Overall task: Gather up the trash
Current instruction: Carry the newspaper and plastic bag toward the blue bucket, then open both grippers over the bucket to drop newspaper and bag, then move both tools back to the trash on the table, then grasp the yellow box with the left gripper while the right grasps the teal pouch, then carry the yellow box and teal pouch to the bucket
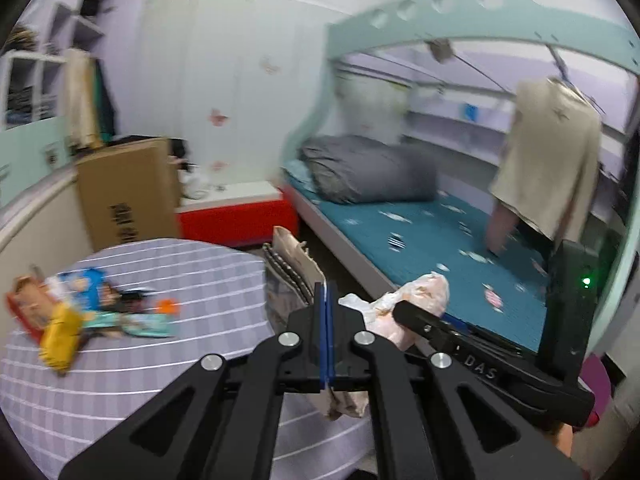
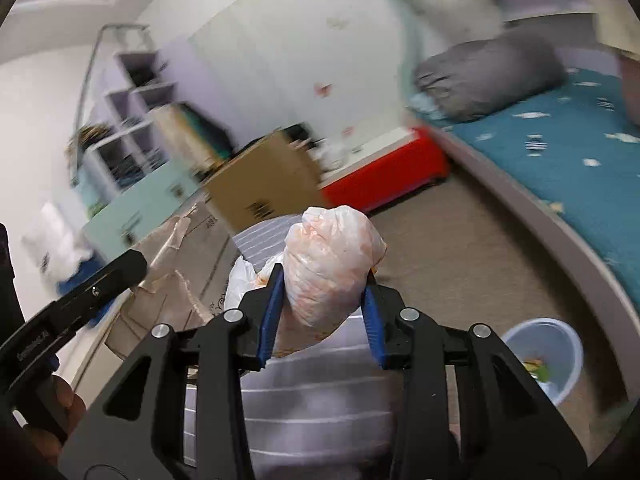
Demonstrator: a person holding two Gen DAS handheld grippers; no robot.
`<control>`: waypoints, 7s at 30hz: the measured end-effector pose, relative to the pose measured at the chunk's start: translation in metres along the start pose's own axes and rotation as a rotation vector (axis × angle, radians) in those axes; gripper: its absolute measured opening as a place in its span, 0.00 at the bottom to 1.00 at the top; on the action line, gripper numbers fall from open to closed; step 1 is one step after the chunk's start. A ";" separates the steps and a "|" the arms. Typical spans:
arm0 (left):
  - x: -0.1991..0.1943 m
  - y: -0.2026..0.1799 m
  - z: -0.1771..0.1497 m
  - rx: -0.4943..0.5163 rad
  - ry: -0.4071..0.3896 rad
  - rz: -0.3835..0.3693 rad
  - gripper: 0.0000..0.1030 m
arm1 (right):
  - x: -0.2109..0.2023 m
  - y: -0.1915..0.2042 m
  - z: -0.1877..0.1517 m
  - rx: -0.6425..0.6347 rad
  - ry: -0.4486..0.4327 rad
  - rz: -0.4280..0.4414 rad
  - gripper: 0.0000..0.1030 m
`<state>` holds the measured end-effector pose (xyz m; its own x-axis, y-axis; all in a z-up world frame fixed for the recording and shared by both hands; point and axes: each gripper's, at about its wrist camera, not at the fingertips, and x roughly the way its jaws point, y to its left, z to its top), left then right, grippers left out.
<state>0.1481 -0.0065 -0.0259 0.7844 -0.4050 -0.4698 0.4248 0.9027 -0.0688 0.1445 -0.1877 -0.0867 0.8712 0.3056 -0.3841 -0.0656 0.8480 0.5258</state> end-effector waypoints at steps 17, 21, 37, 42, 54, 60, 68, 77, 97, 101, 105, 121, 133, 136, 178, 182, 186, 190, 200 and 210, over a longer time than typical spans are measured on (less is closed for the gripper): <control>0.230 -0.173 -0.087 0.229 0.411 -0.178 0.01 | -0.031 -0.241 -0.055 0.218 0.051 -0.488 0.36; 0.278 -0.187 -0.110 0.267 0.499 -0.168 0.01 | -0.019 -0.265 -0.068 0.238 0.069 -0.562 0.36; 0.354 -0.193 -0.162 0.283 0.666 -0.069 0.70 | 0.000 -0.305 -0.093 0.306 0.155 -0.595 0.36; 0.348 -0.171 -0.159 0.248 0.674 -0.038 0.70 | 0.007 -0.301 -0.097 0.299 0.174 -0.581 0.37; 0.329 -0.144 -0.141 0.259 0.584 0.118 0.74 | 0.038 -0.283 -0.087 0.252 0.171 -0.559 0.42; 0.323 -0.138 -0.127 0.254 0.541 0.188 0.76 | 0.062 -0.288 -0.078 0.238 0.167 -0.531 0.52; 0.312 -0.143 -0.118 0.257 0.523 0.176 0.77 | 0.054 -0.289 -0.075 0.269 0.178 -0.538 0.58; 0.271 -0.149 -0.096 0.237 0.458 0.155 0.77 | 0.010 -0.239 -0.056 0.249 0.110 -0.456 0.59; 0.061 -0.020 -0.005 0.129 0.124 0.244 0.83 | -0.012 -0.007 0.000 -0.092 0.025 -0.139 0.64; 0.035 0.044 -0.005 0.092 0.131 0.335 0.83 | 0.028 0.053 -0.012 -0.188 0.096 -0.058 0.64; 0.014 0.116 -0.016 0.054 0.143 0.425 0.83 | 0.073 0.105 -0.025 -0.279 0.174 0.002 0.64; 0.023 0.279 -0.064 -0.088 0.254 0.489 0.55 | 0.197 0.192 -0.061 -0.502 0.368 0.011 0.64; 0.008 0.275 -0.060 -0.049 0.213 0.485 0.00 | 0.259 0.236 -0.072 -0.717 0.438 0.023 0.64; 0.009 0.282 -0.064 -0.097 0.227 0.439 0.01 | 0.270 0.243 -0.076 -0.757 0.482 0.031 0.64; 0.016 0.335 -0.098 -0.590 0.140 0.151 0.28 | 0.246 0.255 -0.111 -0.723 0.579 0.083 0.39; 0.014 0.338 -0.098 -0.597 0.120 0.194 0.32 | 0.245 0.254 -0.111 -0.718 0.578 0.086 0.39; 0.022 0.339 -0.096 -0.587 0.140 0.213 0.31 | 0.245 0.254 -0.111 -0.721 0.573 0.084 0.38; 0.026 0.336 -0.094 -0.557 0.158 0.218 0.10 | 0.243 0.253 -0.112 -0.720 0.566 0.087 0.26; 0.002 0.301 -0.079 -0.443 0.104 0.257 0.04 | 0.224 0.243 -0.101 -0.595 0.531 0.165 0.25; -0.044 0.237 -0.060 -0.361 0.008 0.230 0.04 | 0.167 0.215 -0.069 -0.441 0.457 0.268 0.25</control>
<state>0.1872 0.2341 -0.0748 0.8361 -0.1873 -0.5156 0.0525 0.9629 -0.2646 0.2421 0.0759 -0.0898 0.5110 0.5992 -0.6163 -0.5261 0.7850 0.3270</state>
